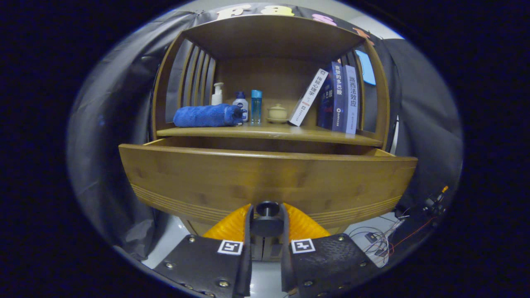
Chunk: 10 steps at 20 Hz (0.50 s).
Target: Pull open the drawer, take out the items inside it, and place them on the countertop above the cabinet.
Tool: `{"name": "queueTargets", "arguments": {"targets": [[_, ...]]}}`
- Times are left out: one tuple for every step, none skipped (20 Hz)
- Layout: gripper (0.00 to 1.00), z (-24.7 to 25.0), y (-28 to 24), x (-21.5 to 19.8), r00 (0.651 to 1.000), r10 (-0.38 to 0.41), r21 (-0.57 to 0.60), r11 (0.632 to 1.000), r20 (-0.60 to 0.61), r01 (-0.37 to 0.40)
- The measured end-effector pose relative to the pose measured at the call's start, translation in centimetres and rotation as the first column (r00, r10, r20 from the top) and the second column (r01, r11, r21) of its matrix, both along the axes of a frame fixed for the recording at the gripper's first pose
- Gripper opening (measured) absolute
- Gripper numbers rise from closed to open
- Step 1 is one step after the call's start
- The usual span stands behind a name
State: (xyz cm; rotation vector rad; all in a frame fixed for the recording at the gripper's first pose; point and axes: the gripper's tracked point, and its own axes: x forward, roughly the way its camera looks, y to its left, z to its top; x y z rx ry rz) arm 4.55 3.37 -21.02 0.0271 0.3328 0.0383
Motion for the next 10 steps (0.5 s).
{"name": "queueTargets", "arguments": {"targets": [[0.28,0.1,-0.1,-0.4,1.000,0.009,-0.019,1.000,0.013,-0.008],[0.28,0.0,-0.2,-1.1,1.000,0.007,-0.018,1.000,0.018,-0.007],[0.28,-0.1,-0.2,-1.8,1.000,0.001,-0.004,1.000,0.014,-0.001],[0.28,-0.6,-0.2,-2.6,1.000,-0.005,0.003,1.000,0.001,0.005],[0.28,-0.3,-0.1,-3.6,1.000,-0.003,0.002,1.000,0.013,0.003],[0.29,-0.4,0.0,-4.2,1.000,0.003,-0.013,1.000,0.001,-0.003],[0.28,-0.4,-0.1,-4.8,1.000,0.006,-0.014,1.000,-0.002,-0.006],[0.28,-0.3,-0.1,-4.6,1.000,0.008,0.001,1.000,-0.007,-0.008],[0.28,-0.4,0.0,-4.8,1.000,0.012,0.015,1.000,-0.014,-0.012],[0.28,-0.3,0.2,-5.2,1.000,0.017,0.019,1.000,-0.014,-0.017]]}}
